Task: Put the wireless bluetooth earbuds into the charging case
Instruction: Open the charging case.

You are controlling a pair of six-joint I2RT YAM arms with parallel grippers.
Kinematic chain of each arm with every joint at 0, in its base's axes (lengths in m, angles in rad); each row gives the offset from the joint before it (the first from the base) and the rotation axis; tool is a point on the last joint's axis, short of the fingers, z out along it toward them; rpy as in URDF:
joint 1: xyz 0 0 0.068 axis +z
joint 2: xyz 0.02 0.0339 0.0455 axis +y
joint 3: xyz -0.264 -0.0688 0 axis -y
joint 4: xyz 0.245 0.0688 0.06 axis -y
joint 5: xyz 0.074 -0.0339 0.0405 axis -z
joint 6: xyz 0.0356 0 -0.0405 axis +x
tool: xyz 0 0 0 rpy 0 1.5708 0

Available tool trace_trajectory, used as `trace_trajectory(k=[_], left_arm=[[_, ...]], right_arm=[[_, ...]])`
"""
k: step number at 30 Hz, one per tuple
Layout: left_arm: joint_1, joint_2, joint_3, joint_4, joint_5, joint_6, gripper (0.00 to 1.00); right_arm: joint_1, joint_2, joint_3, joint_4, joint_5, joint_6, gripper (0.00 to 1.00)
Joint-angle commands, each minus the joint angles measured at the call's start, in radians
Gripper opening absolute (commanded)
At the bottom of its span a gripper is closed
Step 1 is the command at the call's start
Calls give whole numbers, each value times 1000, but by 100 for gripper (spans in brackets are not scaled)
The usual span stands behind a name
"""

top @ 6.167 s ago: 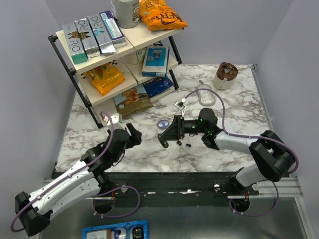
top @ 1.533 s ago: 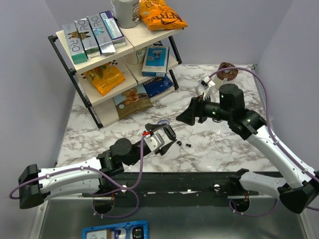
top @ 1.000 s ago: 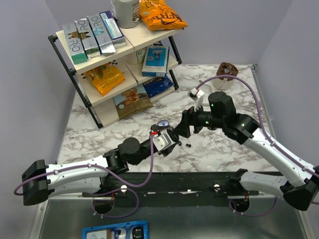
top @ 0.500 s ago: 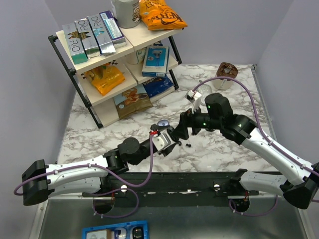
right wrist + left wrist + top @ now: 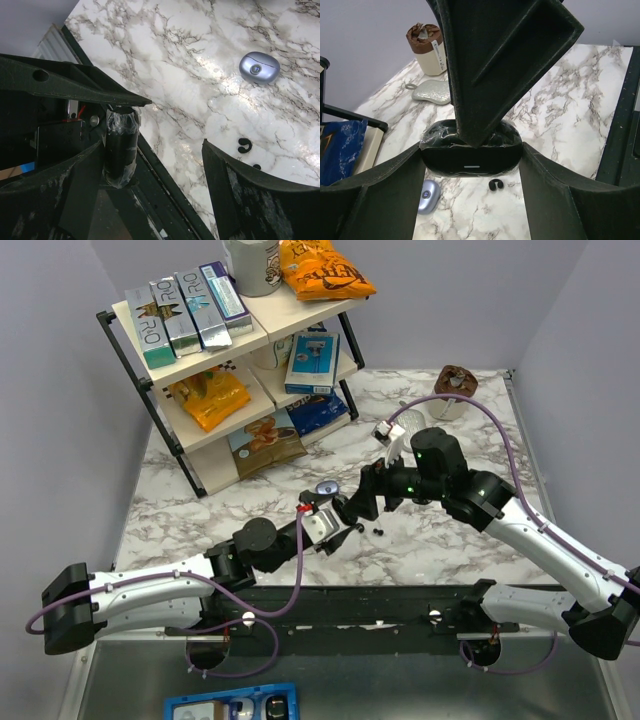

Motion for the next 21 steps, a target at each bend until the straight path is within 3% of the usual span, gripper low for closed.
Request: trace_trajectory(k=[1,21], left_arm=[[-5,-35,-3,56,-1,-11,0],[-3,-47,-19,62,-8,-17,0]], right_arm=[[-4,-10,-9,-52,101,-14,86],[-4,-24,2,-75,171,-12,86]])
